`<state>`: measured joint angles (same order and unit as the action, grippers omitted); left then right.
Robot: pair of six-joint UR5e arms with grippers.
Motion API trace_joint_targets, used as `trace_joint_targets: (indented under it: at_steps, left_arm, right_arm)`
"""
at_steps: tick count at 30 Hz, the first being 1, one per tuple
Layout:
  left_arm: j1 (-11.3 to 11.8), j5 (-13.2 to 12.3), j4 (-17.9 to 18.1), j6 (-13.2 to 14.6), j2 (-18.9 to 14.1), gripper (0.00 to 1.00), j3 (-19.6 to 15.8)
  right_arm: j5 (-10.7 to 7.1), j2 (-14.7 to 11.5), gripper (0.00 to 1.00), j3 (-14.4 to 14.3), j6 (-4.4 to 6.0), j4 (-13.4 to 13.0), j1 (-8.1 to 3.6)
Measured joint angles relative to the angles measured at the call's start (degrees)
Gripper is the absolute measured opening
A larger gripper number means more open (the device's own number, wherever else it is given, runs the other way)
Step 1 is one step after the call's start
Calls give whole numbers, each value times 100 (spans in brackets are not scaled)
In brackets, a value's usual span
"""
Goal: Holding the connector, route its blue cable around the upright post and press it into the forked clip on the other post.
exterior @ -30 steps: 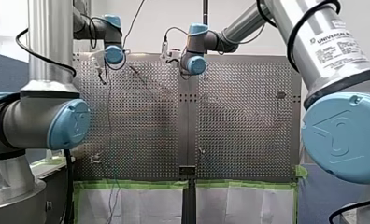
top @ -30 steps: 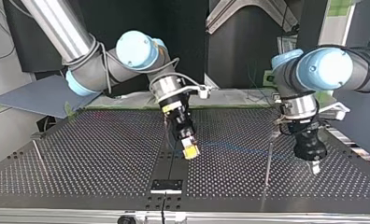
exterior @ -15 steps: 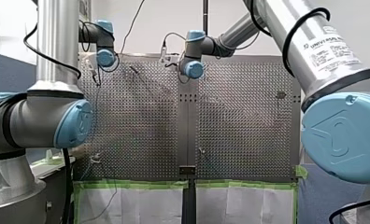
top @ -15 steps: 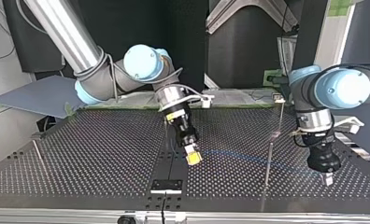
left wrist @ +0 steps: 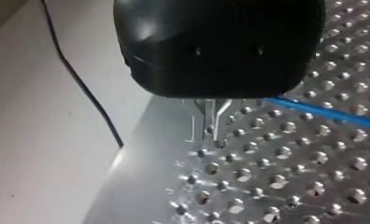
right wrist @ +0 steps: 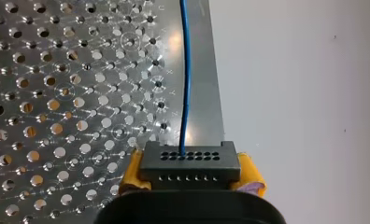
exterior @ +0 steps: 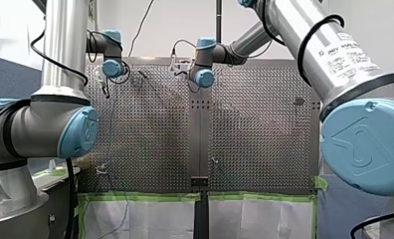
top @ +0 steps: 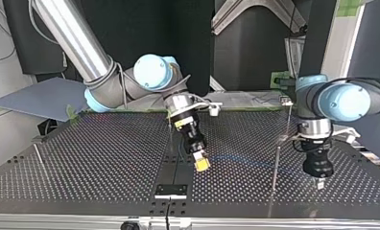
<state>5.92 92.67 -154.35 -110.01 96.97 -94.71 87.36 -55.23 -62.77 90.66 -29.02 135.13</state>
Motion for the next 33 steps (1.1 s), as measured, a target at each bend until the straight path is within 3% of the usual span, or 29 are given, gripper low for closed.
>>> trace_joint_targets:
  at_steps: [11,27,33]
  left_arm:
    - [7,-116,26,-25,48,13,24]
    - [-33,-275,-274,114,501,13,211]
    - [-78,-267,-321,84,559,23,176]
  right_arm:
    - [26,75,0,10,23,-158,-50]
    - [90,333,0,95,20,-216,-54]
    - [126,425,0,94,5,-198,-60]
